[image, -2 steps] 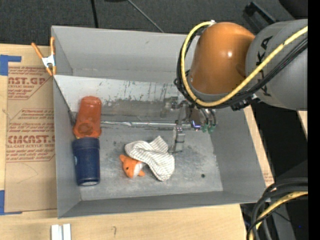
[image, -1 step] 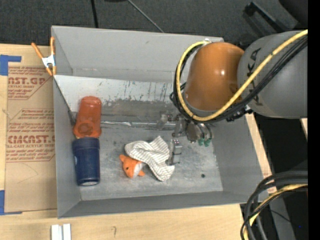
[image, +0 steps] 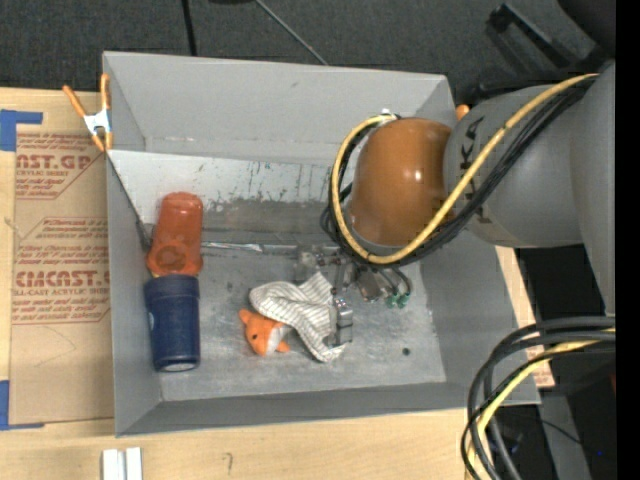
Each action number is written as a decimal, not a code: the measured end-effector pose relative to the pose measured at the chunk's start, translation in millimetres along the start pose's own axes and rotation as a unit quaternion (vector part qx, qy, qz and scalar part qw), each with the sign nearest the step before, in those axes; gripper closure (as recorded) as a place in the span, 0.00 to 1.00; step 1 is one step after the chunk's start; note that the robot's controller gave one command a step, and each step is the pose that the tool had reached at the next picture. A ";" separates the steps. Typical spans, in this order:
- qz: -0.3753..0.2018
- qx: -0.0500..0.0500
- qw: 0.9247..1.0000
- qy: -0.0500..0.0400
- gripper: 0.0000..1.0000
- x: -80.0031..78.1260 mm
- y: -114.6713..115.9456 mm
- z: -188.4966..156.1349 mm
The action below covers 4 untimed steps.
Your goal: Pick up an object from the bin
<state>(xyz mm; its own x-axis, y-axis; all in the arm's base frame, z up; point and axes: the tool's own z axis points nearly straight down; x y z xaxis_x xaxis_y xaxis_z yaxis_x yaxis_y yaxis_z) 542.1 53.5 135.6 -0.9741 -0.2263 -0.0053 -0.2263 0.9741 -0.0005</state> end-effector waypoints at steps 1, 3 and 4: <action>0.082 -0.001 0.997 0.003 1.00 10.0 5.2 46.9; 0.057 0.000 0.998 0.003 1.00 -13.7 -10.2 -158.0; 0.055 0.000 0.998 0.002 1.00 -16.3 -11.9 -180.5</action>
Offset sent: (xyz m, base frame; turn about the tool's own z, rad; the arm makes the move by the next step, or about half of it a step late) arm 0.0000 0.0000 0.0000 0.0000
